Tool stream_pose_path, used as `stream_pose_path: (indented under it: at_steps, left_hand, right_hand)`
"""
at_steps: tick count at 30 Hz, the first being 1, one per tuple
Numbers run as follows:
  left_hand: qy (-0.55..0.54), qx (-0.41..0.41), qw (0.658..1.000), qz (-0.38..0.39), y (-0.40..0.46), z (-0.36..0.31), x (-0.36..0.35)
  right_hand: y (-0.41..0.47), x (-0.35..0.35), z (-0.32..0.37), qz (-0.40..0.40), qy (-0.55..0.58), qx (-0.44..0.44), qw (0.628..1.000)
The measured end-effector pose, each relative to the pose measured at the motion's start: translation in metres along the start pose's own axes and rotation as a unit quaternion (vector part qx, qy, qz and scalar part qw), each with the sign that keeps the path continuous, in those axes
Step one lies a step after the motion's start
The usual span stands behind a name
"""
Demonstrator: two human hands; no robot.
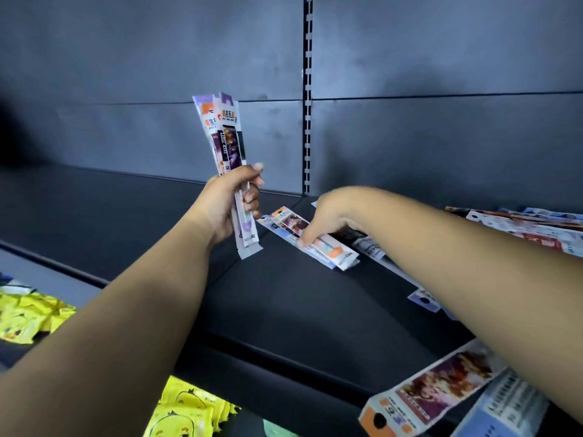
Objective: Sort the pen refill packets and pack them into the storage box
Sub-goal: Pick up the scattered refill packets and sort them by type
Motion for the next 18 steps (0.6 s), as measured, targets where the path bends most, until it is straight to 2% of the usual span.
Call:
stream_pose_path:
  at_steps: [3, 6, 10, 13, 15, 18]
  left_hand:
    - [-0.007, 0.001, 1.0, -0.008, 0.0, 0.001, 0.002]
    - [-0.024, -0.002, 1.0, -0.018, 0.0, 0.001, 0.004]
    - [-0.039, -0.006, 0.999, -0.029, 0.0, -0.001, 0.007]
    - [-0.058, -0.013, 0.997, -0.055, 0.001, 0.001, 0.012]
    - [-0.064, -0.012, 0.996, -0.062, 0.001, 0.002, 0.012]
    - [-0.056, 0.008, 0.998, -0.022, 0.001, 0.004, 0.0]
  right_hand:
    - [0.004, -0.008, -0.005, 0.035, 0.102, 0.007, 0.994]
    - [0.007, -0.012, -0.006, 0.043, 0.151, 0.017, 0.987]
    - [0.004, -0.004, -0.009, 0.008, 0.171, 0.021, 0.985]
    - [-0.003, 0.014, -0.019, -0.054, 0.231, 0.029, 0.971]
    - [-0.011, 0.024, -0.028, -0.088, 0.311, 0.051, 0.945]
    - [-0.023, 0.031, -0.033, -0.122, 0.453, 0.108, 0.876]
Point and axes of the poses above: each hand's wrist, its own y-axis towards the middle knuckle, its own x-axis out of the back of the hand, z = x × y, the point moved 7 cm from there along y, towards the middle knuckle, and after that the axes turned 6 degrees about z, right-handed, at the moved point
